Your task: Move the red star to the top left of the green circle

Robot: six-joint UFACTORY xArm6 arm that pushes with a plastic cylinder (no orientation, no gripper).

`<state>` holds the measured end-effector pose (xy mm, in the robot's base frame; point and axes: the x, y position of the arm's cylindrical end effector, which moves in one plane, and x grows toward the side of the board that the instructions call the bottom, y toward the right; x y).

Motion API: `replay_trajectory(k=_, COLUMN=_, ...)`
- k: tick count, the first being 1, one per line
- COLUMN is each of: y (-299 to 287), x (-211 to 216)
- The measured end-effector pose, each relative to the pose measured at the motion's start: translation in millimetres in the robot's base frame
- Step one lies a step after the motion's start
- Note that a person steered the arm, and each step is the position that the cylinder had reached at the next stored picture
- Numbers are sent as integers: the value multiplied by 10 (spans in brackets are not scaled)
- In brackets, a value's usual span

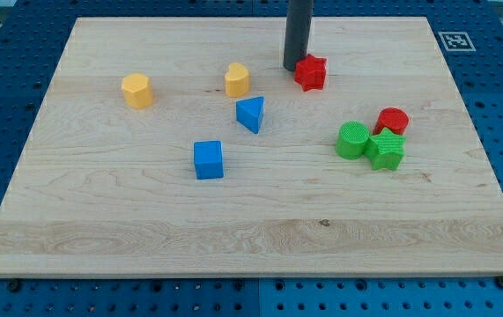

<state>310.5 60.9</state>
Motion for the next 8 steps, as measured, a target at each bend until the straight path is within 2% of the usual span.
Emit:
replay_trajectory(k=4, y=203, x=211)
replay_trajectory(k=6, y=391, x=50)
replay_trajectory(k=8, y=507, x=281)
